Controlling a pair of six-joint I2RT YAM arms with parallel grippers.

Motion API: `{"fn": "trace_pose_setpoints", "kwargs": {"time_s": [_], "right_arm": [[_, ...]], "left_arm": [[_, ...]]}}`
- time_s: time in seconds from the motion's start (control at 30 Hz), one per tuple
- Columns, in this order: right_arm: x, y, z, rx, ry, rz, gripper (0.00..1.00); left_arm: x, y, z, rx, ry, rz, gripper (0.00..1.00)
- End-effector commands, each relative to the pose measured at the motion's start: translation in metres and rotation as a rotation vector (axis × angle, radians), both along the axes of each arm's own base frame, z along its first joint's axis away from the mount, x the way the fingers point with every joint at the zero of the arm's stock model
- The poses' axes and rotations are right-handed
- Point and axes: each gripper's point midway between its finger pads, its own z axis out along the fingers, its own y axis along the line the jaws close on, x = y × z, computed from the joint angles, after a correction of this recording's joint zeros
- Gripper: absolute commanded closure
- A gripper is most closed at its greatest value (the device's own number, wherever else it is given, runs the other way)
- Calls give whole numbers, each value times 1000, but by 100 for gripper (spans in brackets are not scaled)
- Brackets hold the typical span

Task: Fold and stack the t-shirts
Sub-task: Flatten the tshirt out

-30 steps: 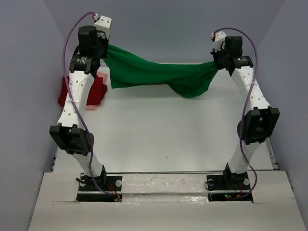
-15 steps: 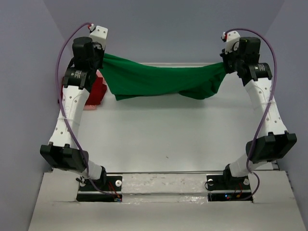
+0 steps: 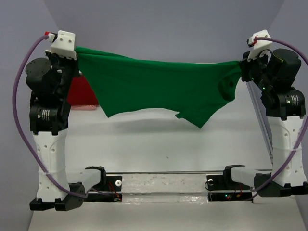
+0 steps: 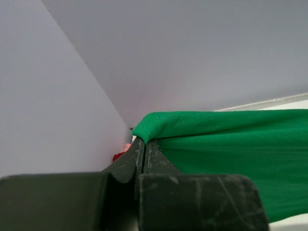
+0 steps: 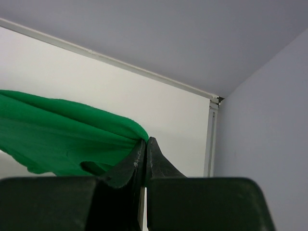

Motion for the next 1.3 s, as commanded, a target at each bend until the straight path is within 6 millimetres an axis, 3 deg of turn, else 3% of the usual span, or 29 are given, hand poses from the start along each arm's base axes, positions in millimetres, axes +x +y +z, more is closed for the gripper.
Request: {"fn": "trace_pose_setpoints", "kwargs": {"time_s": [0.0, 0.07, 0.17, 0.3, 0.37, 0.4, 0.47, 0.5, 0.53, 0.57, 0.6, 0.63, 0.67, 0.7, 0.73, 0.77, 0.8, 0.83, 0.87, 0.9, 0.97, 1.0, 1.1, 1.17, 1.2, 1.23, 1.27], "right_arm": [[-16, -8, 18, 5, -54, -33, 100], [-13, -8, 18, 5, -55, -34, 100], [3, -6, 8, 7, -33, -29, 100], [38, -1, -27, 8, 47, -15, 100], [63, 0, -49, -1, 90, -15, 100], [72, -1, -62, -16, 115, -21, 100], [92, -2, -77, -27, 133, -26, 100], [109, -2, -99, -38, 181, -28, 100], [119, -2, -109, -48, 197, -28, 100], [129, -2, -108, -51, 190, -29, 100], [146, -1, -129, -59, 230, -27, 100], [157, -1, -123, -63, 209, -25, 100], [164, 0, -139, -70, 241, -23, 100], [176, 0, -128, -72, 213, -22, 100], [192, -4, -144, -87, 239, -47, 100], [202, -4, -128, -86, 199, -53, 100], [207, -4, -142, -92, 227, -53, 100], [215, -4, -123, -91, 183, -55, 100], [222, -4, -131, -91, 202, -53, 100], [226, -2, -109, -86, 156, -50, 100], [227, -1, -101, -78, 149, -46, 100], [225, 0, -92, -73, 133, -42, 100], [209, 0, -67, -65, 89, -39, 100], [190, -1, -53, -59, 72, -39, 100], [190, 4, -65, -49, 97, -17, 100], [175, 6, -49, -35, 70, -3, 100], [168, 7, -62, -29, 103, 5, 100]], "left_arm": [[-30, -1, 24, -19, -98, -49, 100], [-34, -2, 26, -24, -111, -58, 100], [-24, 3, 16, -26, -96, -44, 100], [21, 2, -40, -31, 25, -56, 100], [37, 2, -51, -35, 35, -57, 100], [53, 3, -71, -34, 83, -55, 100], [74, 4, -84, -30, 97, -49, 100], [84, 7, -92, -23, 113, -35, 100], [105, 9, -113, -27, 164, -30, 100], [115, 9, -119, -30, 175, -29, 100], [136, 7, -131, -34, 207, -36, 100], [147, 7, -135, -46, 217, -37, 100], [157, 5, -138, -54, 225, -44, 100], [176, 4, -141, -62, 241, -48, 100], [186, 2, -143, -65, 250, -49, 100], [193, -2, -148, -65, 277, -54, 100], [202, -2, -149, -64, 286, -51, 100], [217, 1, -141, -59, 272, -41, 100], [223, 1, -136, -60, 266, -42, 100], [228, -16, -126, -54, 250, -70, 100], [229, -20, -113, -48, 226, -76, 100], [226, -22, -97, -46, 193, -78, 100], [213, -29, -77, -43, 159, -98, 100], [191, -38, -62, -43, 129, -135, 100], [182, -39, -60, -43, 123, -138, 100], [163, -41, -62, -40, 125, -148, 100], [155, -43, -62, -36, 112, -153, 100]]}}
